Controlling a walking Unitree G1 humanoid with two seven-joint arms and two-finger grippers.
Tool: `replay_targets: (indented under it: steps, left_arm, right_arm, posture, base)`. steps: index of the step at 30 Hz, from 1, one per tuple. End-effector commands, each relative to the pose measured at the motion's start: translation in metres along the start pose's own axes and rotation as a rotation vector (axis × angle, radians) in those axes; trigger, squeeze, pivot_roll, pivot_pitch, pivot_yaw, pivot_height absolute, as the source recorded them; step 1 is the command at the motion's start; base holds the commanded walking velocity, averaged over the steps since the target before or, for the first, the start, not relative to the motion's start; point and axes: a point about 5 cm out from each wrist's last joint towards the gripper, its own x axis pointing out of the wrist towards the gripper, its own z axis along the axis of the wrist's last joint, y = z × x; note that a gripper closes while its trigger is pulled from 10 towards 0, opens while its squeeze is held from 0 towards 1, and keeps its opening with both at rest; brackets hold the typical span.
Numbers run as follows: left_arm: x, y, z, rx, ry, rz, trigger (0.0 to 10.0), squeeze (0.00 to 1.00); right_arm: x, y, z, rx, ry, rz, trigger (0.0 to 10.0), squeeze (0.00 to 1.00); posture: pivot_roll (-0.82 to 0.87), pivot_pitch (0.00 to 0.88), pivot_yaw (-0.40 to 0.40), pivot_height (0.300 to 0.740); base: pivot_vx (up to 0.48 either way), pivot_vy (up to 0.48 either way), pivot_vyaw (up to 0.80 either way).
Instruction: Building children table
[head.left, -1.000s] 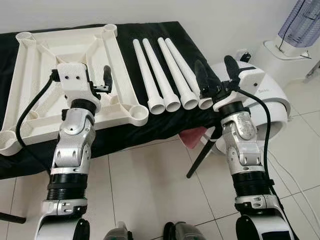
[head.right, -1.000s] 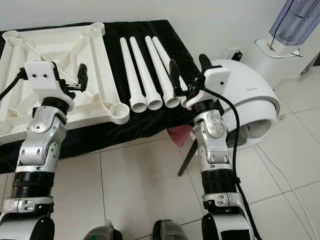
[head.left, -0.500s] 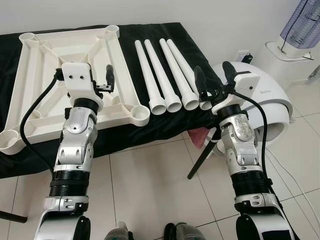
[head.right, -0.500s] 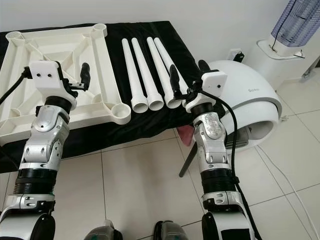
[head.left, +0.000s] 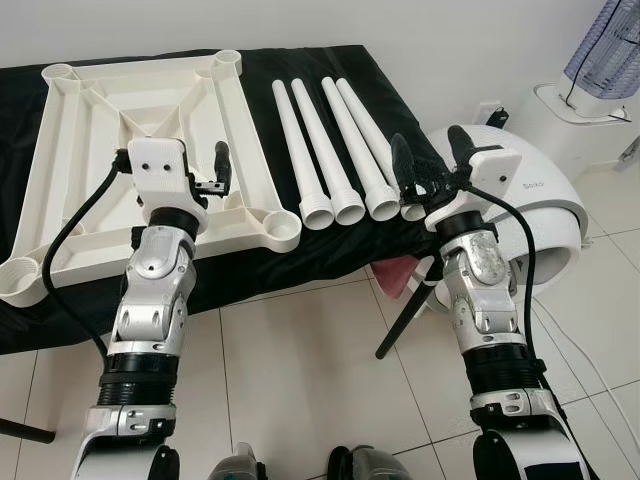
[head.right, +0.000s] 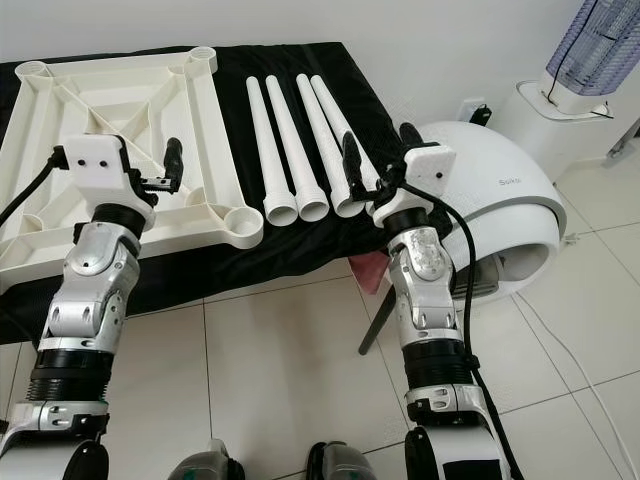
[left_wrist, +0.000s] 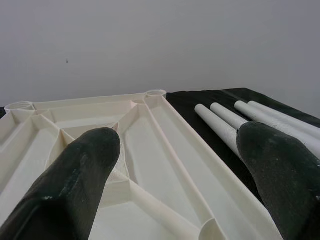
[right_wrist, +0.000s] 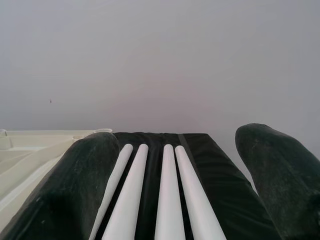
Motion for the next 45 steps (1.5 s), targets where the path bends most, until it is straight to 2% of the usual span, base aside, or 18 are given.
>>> replay_targets:
  steps: [1,26,45]
  left_arm:
    - [-0.0035,0.0022,0.0017,0.021,-0.014,-0.002,10.0,0.0]
    - [-0.008,0.0047,0.0064,0.023,-0.025,0.008,10.0,0.0]
    - [-0.0083,0.0053,0.0097,0.021,-0.039,0.018,10.0,0.0]
  right_arm:
    - [-0.0013,-0.0008,0.0025,-0.013,-0.009,0.008,10.0,0.0]
    - [-0.0034,-0.0024,0.0025,-0.017,-0.001,0.013,10.0,0.0]
    - [-0.0013,-0.0028,0.0037,-0.02,-0.002,0.022,10.0,0.0]
  posture:
    - [0.02,0.022,-0.003,0.74]
    - [0.03,0.021,-0.012,0.74]
    - [0.03,0.018,-0.025,0.74]
  base:
    - [0.0,0.0,0.0]
    - [0.0,0.0,0.0]
    - [0.266,0.0,0.0]
